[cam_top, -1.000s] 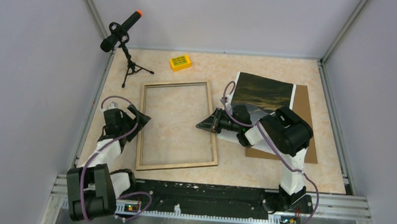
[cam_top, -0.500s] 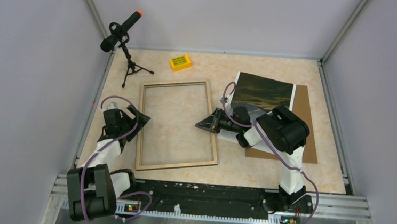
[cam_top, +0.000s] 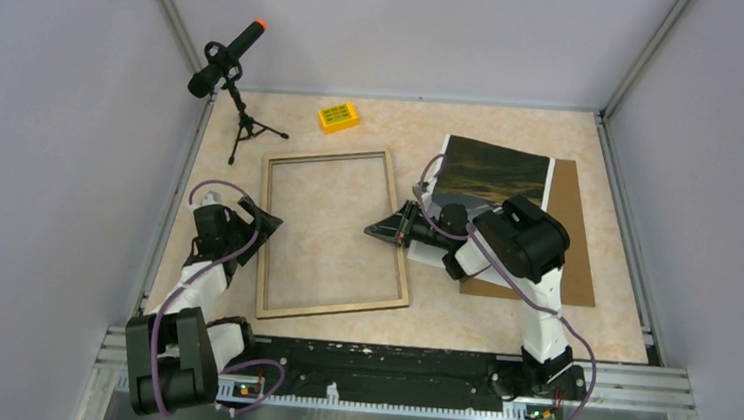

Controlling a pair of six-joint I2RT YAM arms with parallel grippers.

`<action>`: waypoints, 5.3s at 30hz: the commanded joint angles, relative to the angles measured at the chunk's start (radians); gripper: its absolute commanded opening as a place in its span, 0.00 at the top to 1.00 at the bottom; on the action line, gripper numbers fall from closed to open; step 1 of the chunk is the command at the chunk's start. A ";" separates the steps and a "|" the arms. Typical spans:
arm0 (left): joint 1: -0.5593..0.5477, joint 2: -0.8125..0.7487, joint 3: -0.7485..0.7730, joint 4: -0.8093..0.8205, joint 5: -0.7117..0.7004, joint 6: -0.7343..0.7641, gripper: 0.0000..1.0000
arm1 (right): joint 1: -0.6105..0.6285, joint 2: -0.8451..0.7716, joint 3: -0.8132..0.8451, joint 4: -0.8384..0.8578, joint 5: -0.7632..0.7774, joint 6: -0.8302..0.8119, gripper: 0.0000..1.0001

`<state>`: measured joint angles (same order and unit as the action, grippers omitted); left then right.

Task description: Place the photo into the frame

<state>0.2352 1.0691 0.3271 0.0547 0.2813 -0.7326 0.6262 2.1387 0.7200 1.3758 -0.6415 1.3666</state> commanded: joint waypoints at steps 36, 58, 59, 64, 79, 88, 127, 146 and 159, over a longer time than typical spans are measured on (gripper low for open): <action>-0.005 -0.017 -0.026 -0.037 0.044 -0.038 0.02 | 0.053 -0.209 0.020 -0.400 0.140 -0.341 0.84; -0.005 -0.034 -0.007 -0.115 0.025 -0.020 0.02 | 0.129 -0.352 0.123 -0.869 0.300 -0.596 0.63; -0.005 -0.036 -0.007 -0.117 0.024 -0.020 0.02 | 0.131 -0.353 0.128 -0.883 0.305 -0.599 0.62; -0.004 -0.032 -0.007 -0.120 0.035 -0.022 0.02 | 0.137 -0.361 0.129 -0.894 0.289 -0.599 0.59; -0.005 -0.054 0.020 -0.176 0.018 -0.009 0.02 | 0.156 -0.402 0.156 -1.015 0.352 -0.644 0.37; -0.004 -0.039 0.033 -0.205 -0.006 -0.009 0.02 | 0.195 -0.450 0.251 -1.271 0.502 -0.742 0.01; -0.044 -0.215 0.352 -0.239 0.335 0.270 0.02 | 0.290 -0.387 0.593 -1.858 0.770 -0.845 0.01; -0.220 -0.290 0.338 -0.263 0.331 0.417 0.02 | 0.232 -0.755 0.318 -1.855 0.849 -0.843 0.01; -0.295 -0.311 0.310 -0.221 0.385 0.417 0.02 | -0.401 -1.023 0.003 -1.749 0.464 -0.841 0.01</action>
<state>-0.0338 0.7536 0.6430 -0.2283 0.6010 -0.3187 0.3889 1.1782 0.7540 -0.4370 -0.0254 0.5507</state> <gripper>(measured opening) 0.986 0.988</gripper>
